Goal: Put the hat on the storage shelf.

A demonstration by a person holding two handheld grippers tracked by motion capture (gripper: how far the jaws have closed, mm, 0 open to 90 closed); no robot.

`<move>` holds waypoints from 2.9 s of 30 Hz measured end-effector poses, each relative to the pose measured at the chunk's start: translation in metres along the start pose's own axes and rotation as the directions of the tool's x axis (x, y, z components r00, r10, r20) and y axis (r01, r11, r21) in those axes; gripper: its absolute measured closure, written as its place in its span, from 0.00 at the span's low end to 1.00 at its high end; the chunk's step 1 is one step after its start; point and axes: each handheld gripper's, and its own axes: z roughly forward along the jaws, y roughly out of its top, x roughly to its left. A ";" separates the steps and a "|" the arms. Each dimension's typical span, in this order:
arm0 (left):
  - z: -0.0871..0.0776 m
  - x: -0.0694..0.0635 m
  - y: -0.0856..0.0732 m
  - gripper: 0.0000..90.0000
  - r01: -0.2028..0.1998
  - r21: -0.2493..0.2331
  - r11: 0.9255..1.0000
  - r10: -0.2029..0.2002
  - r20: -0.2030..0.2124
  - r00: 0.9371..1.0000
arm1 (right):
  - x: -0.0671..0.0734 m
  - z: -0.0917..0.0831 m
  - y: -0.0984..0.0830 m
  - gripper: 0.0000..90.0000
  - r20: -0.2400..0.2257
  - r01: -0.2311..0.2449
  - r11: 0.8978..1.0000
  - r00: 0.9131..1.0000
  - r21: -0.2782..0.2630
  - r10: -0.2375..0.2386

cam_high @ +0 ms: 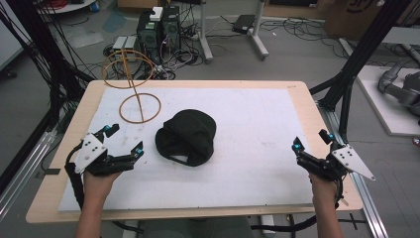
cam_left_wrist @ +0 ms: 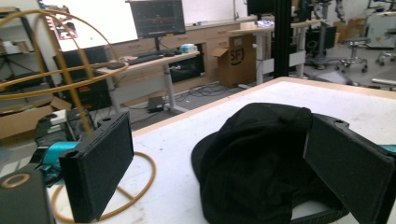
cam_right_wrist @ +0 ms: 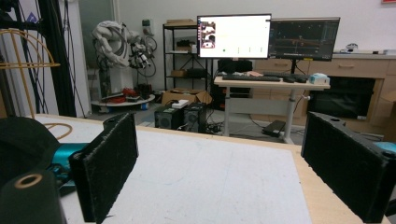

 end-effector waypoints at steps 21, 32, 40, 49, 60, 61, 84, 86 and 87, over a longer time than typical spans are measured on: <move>0.052 -0.015 -0.014 0.12 -0.020 0.070 0.997 0.014 0.080 0.997 | -0.006 -0.002 -0.001 0.12 0.014 -0.013 1.000 1.000 -0.005 0.013; 0.072 -0.013 -0.027 0.13 -0.040 0.140 0.989 0.028 0.086 0.996 | -0.005 -0.002 -0.002 0.12 0.011 -0.013 1.000 1.000 -0.002 0.013; 0.086 -0.013 -0.036 0.13 -0.043 0.163 0.986 0.028 0.093 0.995 | -0.005 -0.002 -0.002 0.12 0.012 -0.013 1.000 1.000 -0.002 0.013; 0.099 -0.013 -0.044 0.14 -0.033 0.177 0.984 0.016 0.098 0.995 | -0.005 -0.002 -0.002 0.12 0.015 -0.012 1.000 1.000 0.002 0.012; 0.111 -0.015 -0.053 0.20 -0.014 0.203 0.979 -0.015 0.141 0.990 | -0.006 -0.001 -0.003 0.12 0.015 -0.010 1.000 1.000 0.002 0.010; 0.113 -0.015 -0.054 0.22 -0.013 0.205 0.979 -0.017 0.144 0.989 | -0.006 -0.001 -0.004 0.12 0.014 -0.008 1.000 1.000 0.002 0.008; 0.118 -0.021 -0.056 0.77 -0.019 0.262 0.965 -0.005 0.092 0.996 | -0.005 -0.001 -0.004 0.12 0.016 -0.006 1.000 1.000 0.006 0.006; 0.116 -0.021 -0.054 0.81 -0.020 0.257 0.966 -0.003 0.089 0.996 | -0.005 0.000 -0.004 0.12 0.013 -0.001 1.000 1.000 0.002 0.001; 0.116 -0.021 -0.054 0.82 -0.020 0.257 0.966 -0.003 0.089 0.996 | -0.005 0.000 -0.004 0.12 0.013 -0.001 1.000 1.000 0.002 0.001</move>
